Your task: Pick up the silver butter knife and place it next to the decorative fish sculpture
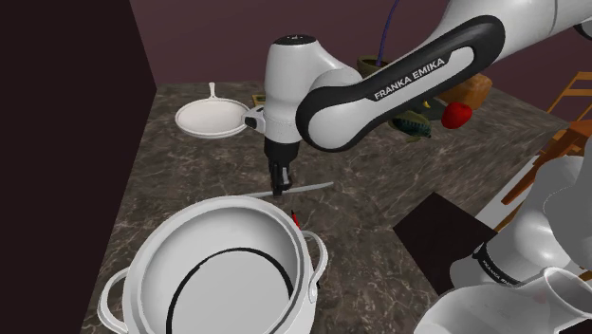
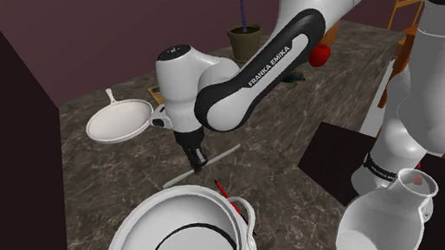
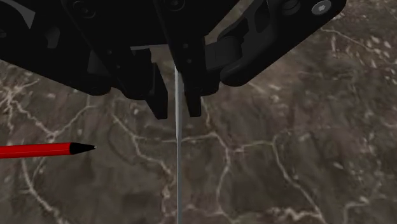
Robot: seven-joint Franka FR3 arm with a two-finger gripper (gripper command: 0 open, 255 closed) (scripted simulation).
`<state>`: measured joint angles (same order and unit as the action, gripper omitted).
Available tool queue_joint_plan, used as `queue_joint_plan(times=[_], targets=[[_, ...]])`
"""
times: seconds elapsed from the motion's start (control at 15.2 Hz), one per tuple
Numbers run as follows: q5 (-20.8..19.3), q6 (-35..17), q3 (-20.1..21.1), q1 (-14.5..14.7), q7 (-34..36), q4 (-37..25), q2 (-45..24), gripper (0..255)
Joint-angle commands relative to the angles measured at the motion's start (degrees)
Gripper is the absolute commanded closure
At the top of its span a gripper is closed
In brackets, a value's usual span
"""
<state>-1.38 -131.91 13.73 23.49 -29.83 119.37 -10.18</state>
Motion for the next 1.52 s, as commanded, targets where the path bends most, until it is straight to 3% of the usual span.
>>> queue_joint_plan(times=[0.0,0.4,1.45], targets=[[0.0,0.0,0.0,0.0,0.0,0.0,0.0,255],[0.0,0.0,0.0,0.0,0.0,0.0,0.0,255],[1.7,11.4,0.2,-0.3,-1.0,-6.0,5.6,255]])
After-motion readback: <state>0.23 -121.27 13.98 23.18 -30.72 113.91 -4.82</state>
